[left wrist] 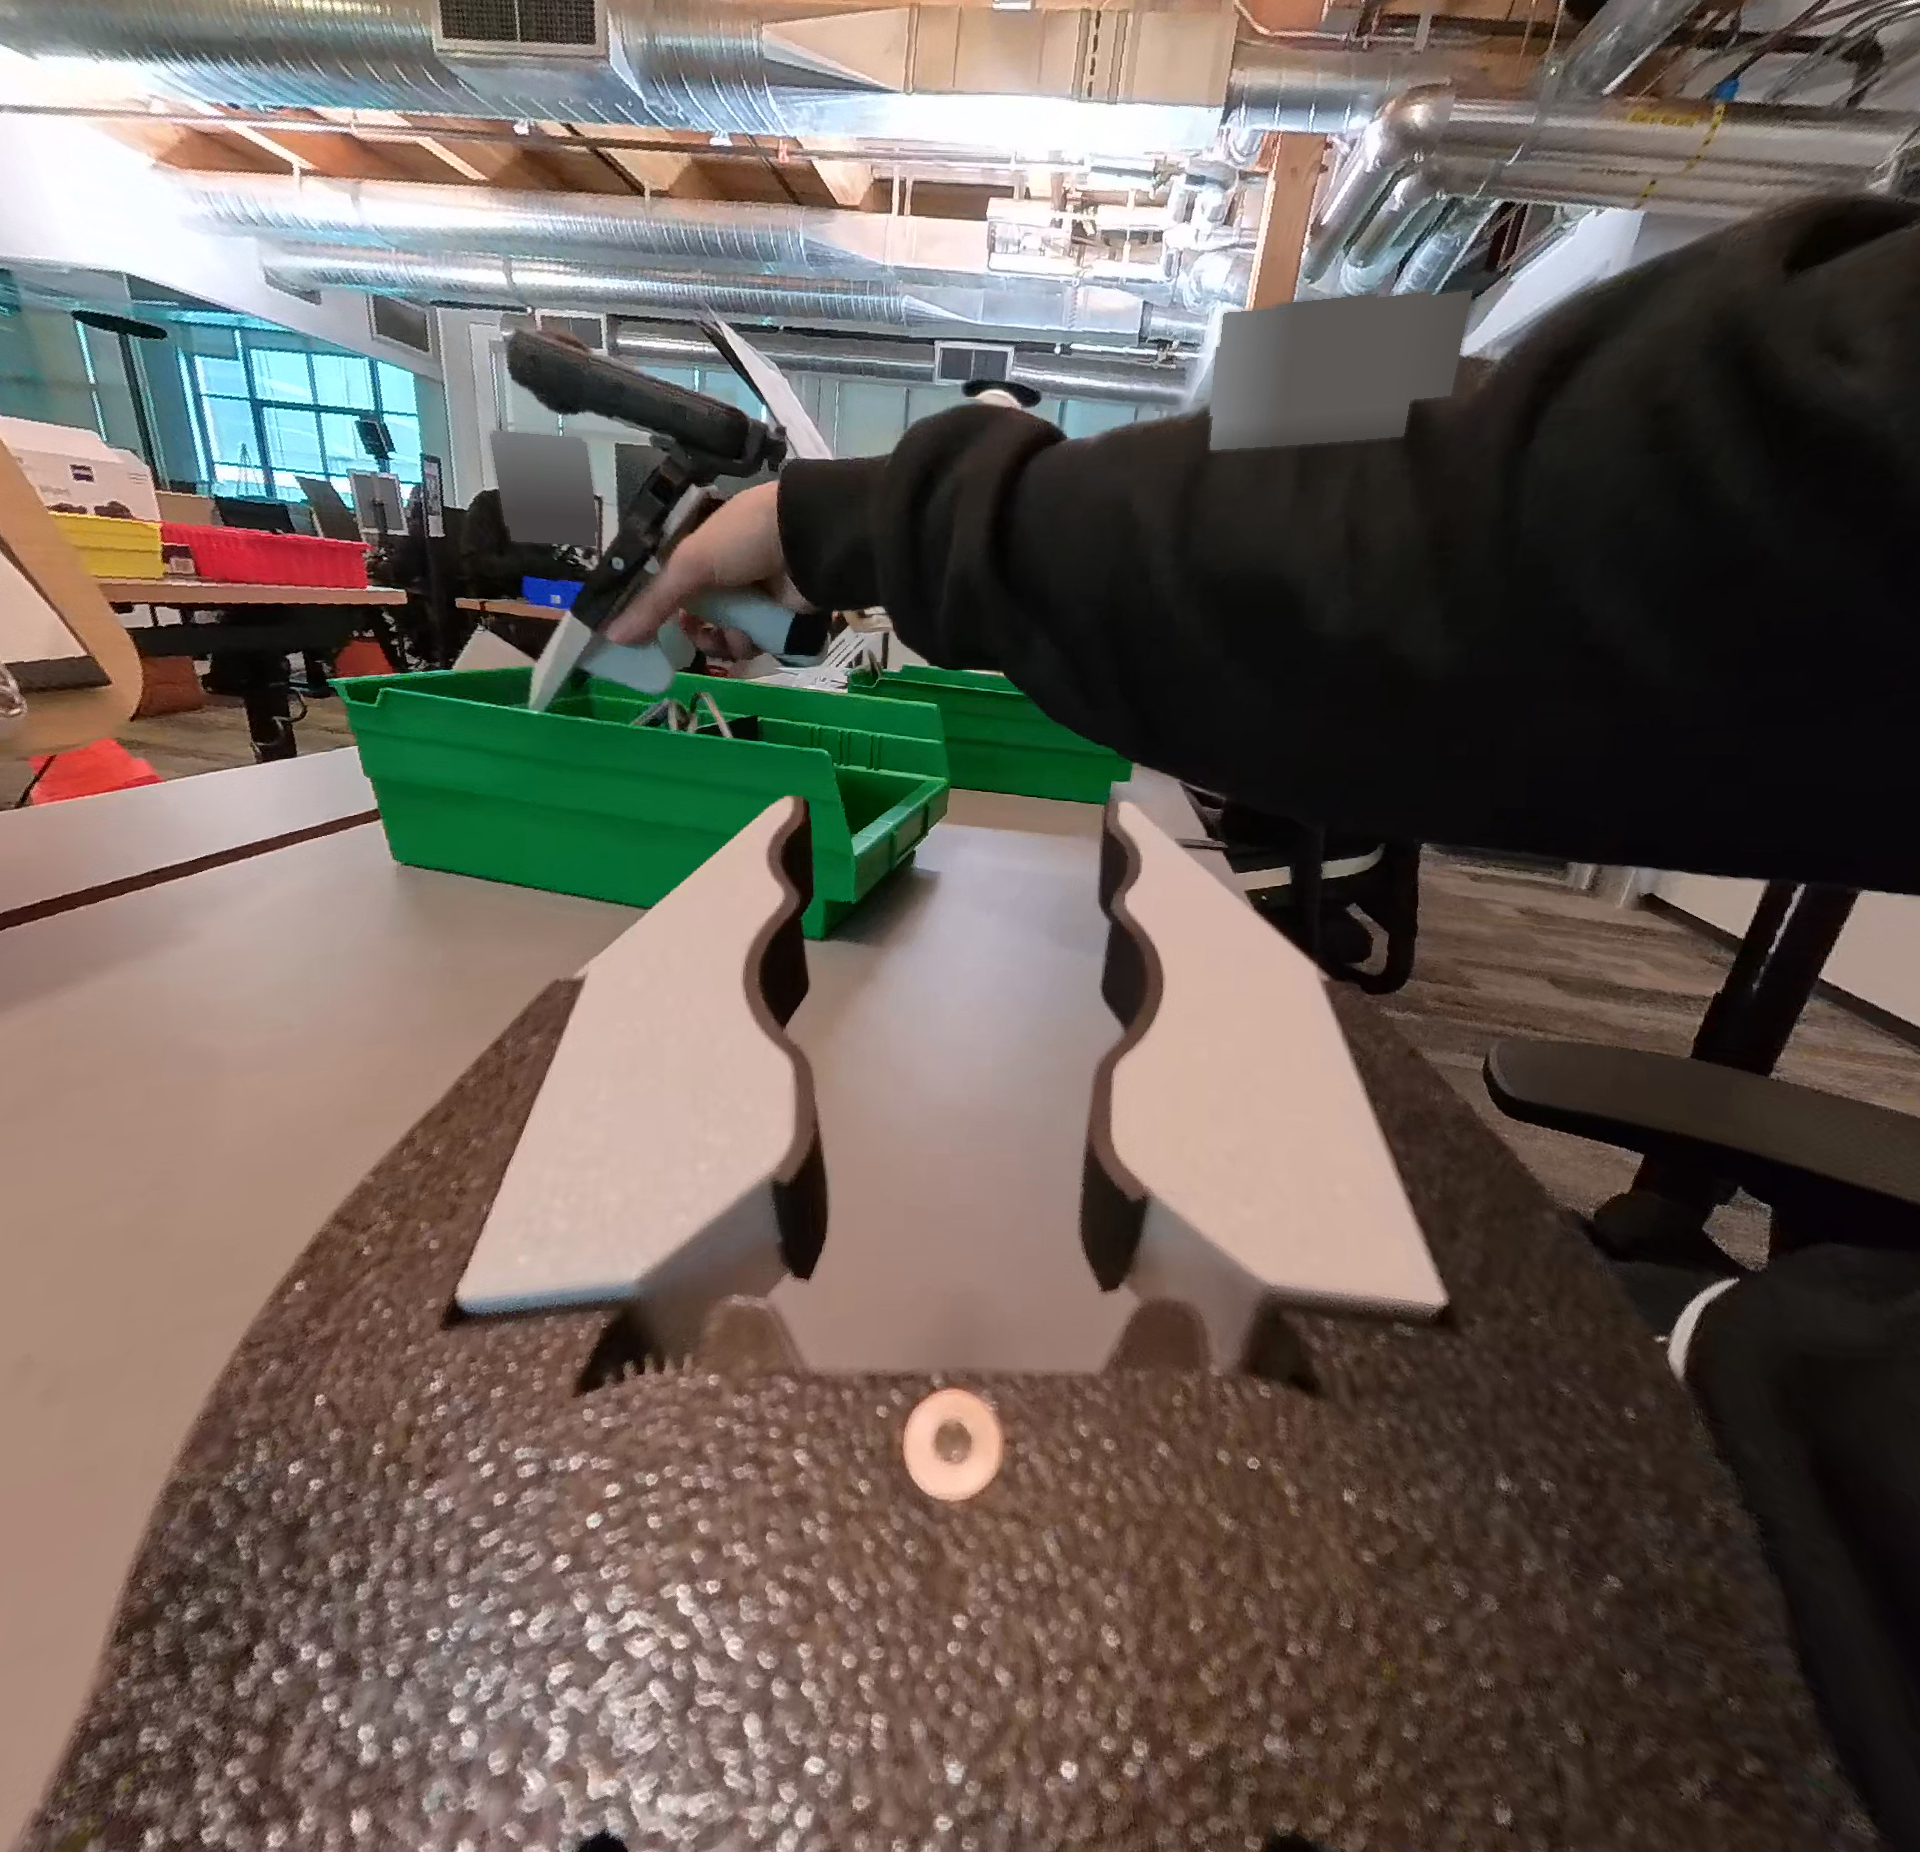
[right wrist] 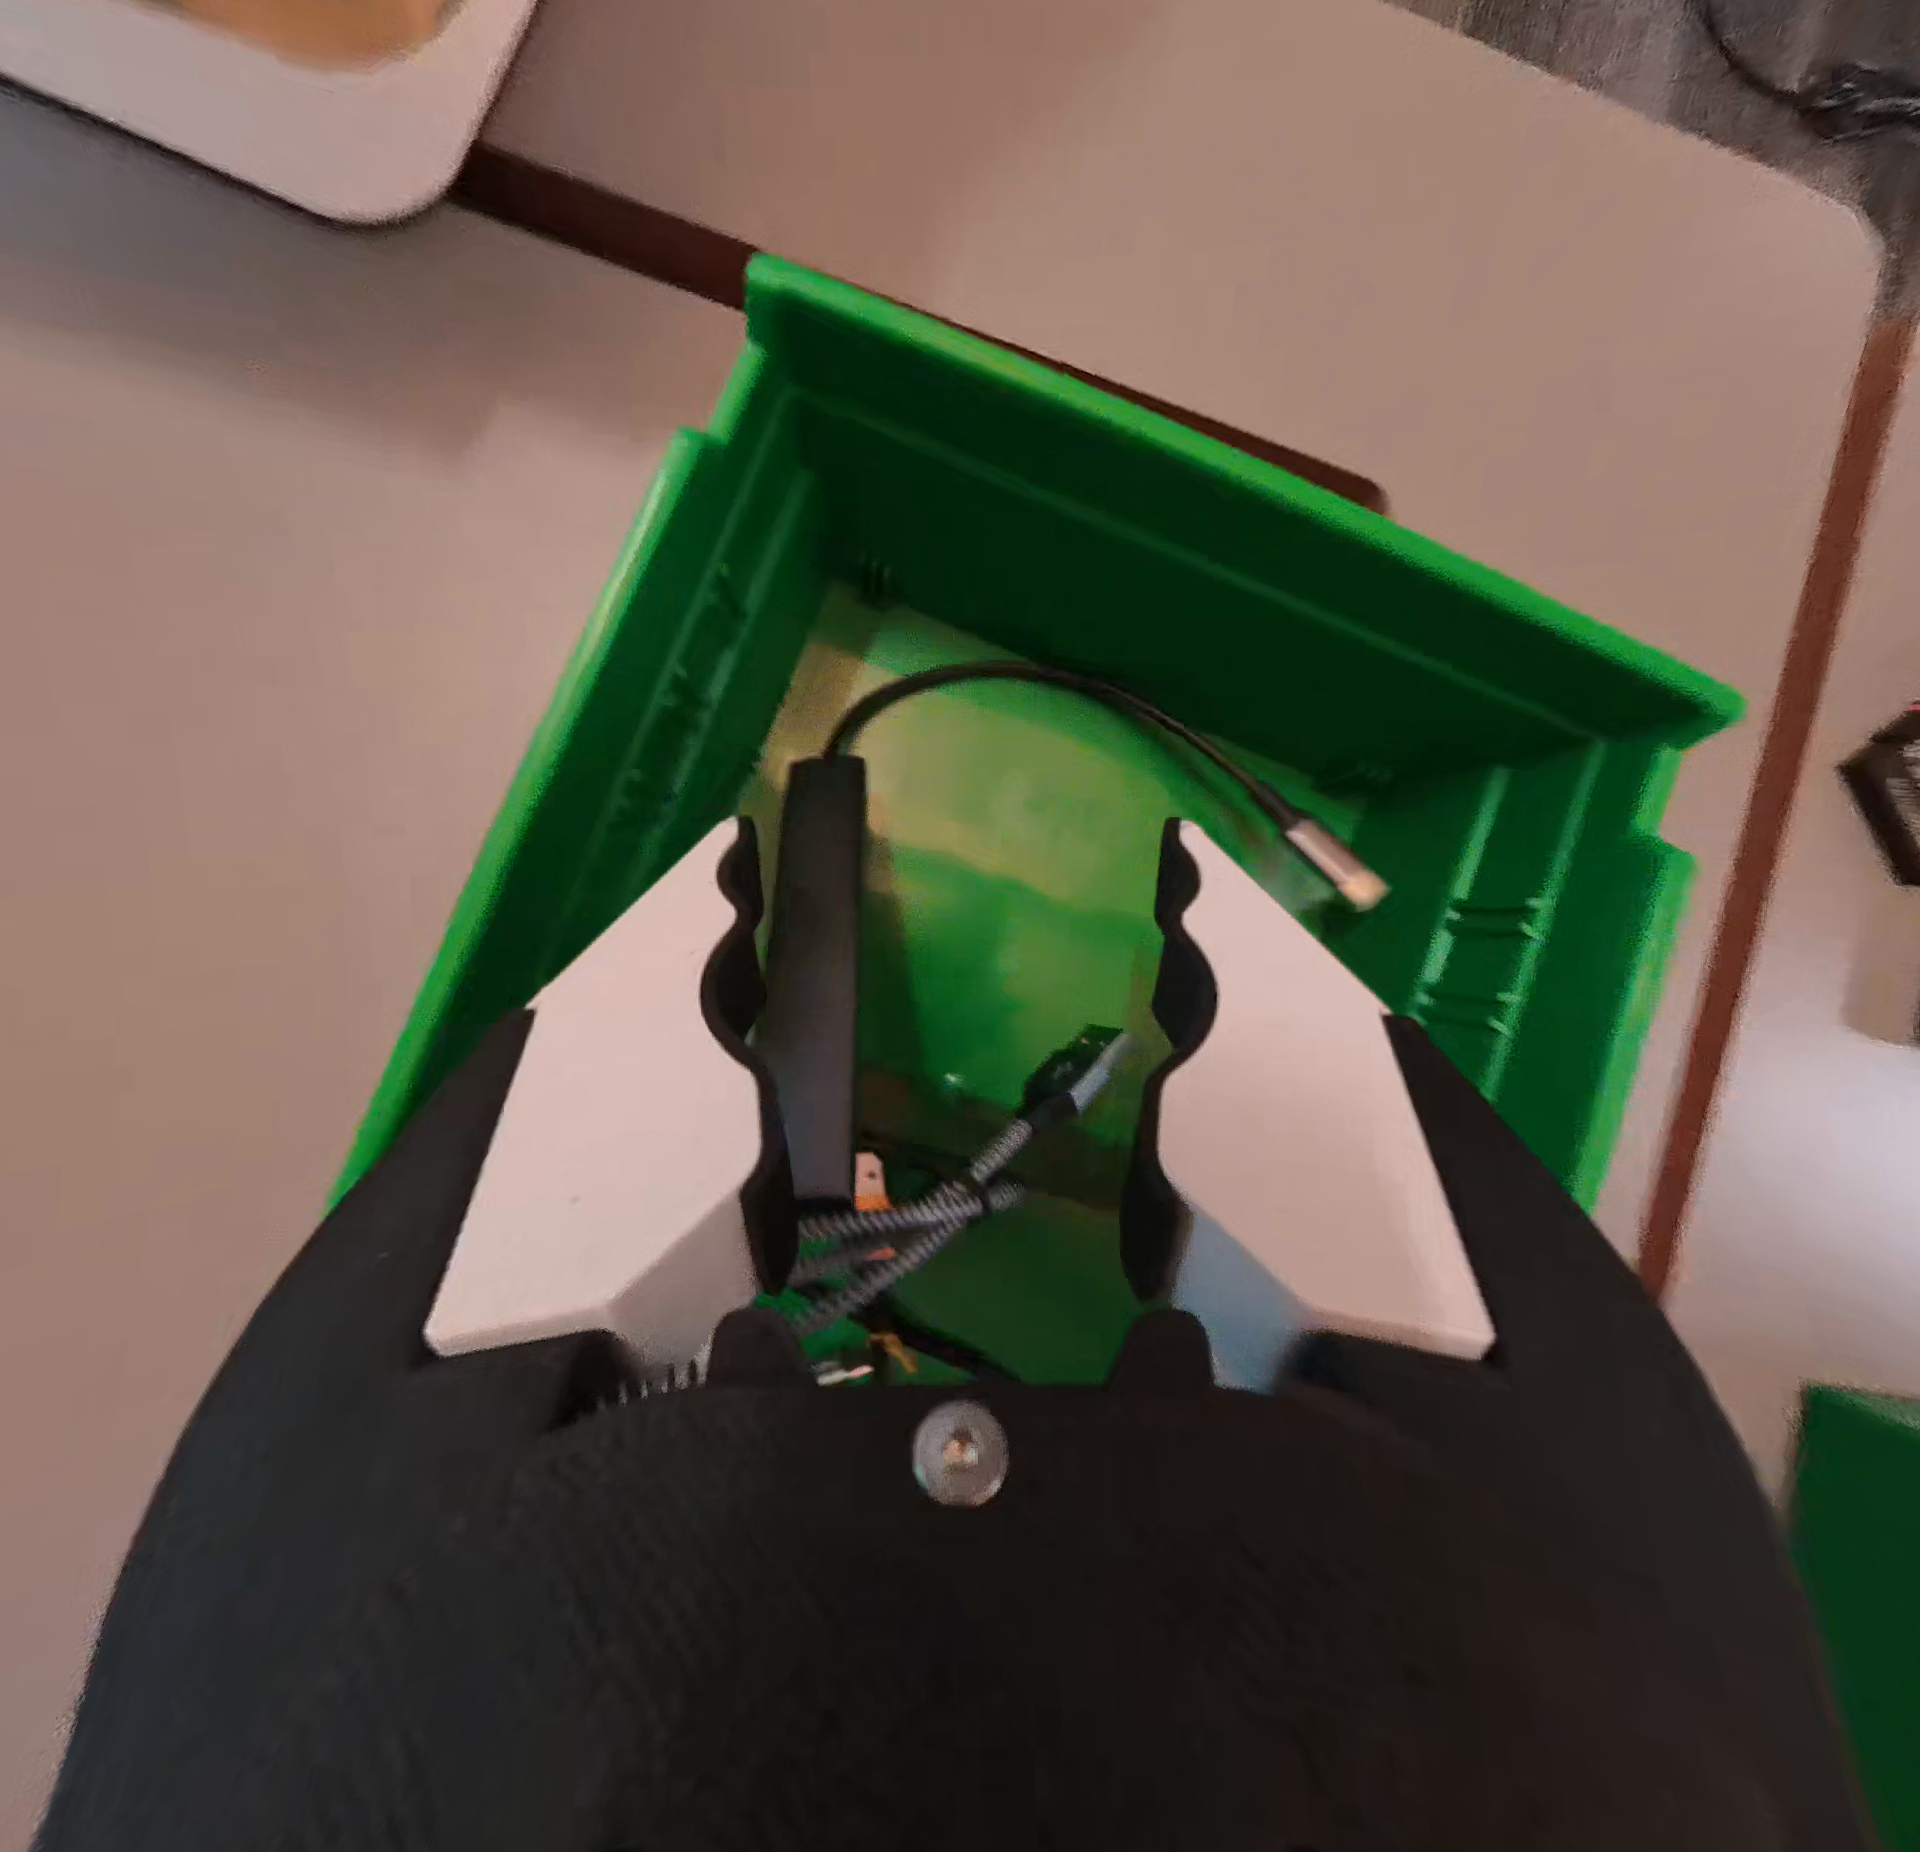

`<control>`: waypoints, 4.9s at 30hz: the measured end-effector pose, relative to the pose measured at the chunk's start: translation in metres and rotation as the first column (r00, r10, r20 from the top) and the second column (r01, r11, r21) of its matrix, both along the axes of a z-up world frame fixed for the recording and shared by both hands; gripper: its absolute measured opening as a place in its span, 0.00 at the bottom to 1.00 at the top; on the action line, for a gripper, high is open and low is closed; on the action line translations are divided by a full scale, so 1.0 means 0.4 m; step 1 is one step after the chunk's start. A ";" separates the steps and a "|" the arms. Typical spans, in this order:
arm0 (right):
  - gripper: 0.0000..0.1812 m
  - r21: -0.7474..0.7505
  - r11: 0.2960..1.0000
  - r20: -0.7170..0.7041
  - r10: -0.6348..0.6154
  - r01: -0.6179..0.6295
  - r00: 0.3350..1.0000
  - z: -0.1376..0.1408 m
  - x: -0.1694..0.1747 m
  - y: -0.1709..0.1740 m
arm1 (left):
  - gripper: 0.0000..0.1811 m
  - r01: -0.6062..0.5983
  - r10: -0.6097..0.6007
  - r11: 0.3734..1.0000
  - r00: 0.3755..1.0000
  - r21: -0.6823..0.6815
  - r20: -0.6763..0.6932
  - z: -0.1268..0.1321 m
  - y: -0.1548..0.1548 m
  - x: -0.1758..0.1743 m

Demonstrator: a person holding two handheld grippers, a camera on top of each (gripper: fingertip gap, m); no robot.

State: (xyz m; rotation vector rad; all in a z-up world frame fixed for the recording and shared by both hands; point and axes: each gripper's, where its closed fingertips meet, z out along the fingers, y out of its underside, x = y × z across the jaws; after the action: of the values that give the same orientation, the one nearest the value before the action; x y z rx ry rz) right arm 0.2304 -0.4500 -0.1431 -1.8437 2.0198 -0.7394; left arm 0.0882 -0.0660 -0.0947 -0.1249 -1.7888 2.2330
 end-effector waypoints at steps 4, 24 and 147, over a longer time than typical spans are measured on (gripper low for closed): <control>0.42 -0.088 0.996 0.080 0.004 0.003 0.997 0.037 -0.013 0.007 | 0.29 0.003 -0.003 1.000 1.000 0.005 0.021 -0.002 -0.001 -0.007; 0.41 -0.220 0.931 0.815 0.340 -0.291 0.469 0.217 -0.229 0.571 | 0.26 -0.439 0.422 0.883 0.897 0.165 0.130 0.022 0.092 0.179; 0.35 -0.376 0.707 0.660 0.658 -0.599 0.362 0.178 -0.422 0.739 | 0.02 0.148 -0.156 0.773 0.987 0.617 -0.041 -0.039 -0.165 -0.034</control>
State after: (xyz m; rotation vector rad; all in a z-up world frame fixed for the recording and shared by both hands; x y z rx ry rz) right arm 0.0618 -0.1545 -0.0719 -1.6879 0.6359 -1.0835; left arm 0.0745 -0.1321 -0.1104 -0.1395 -2.3226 1.4332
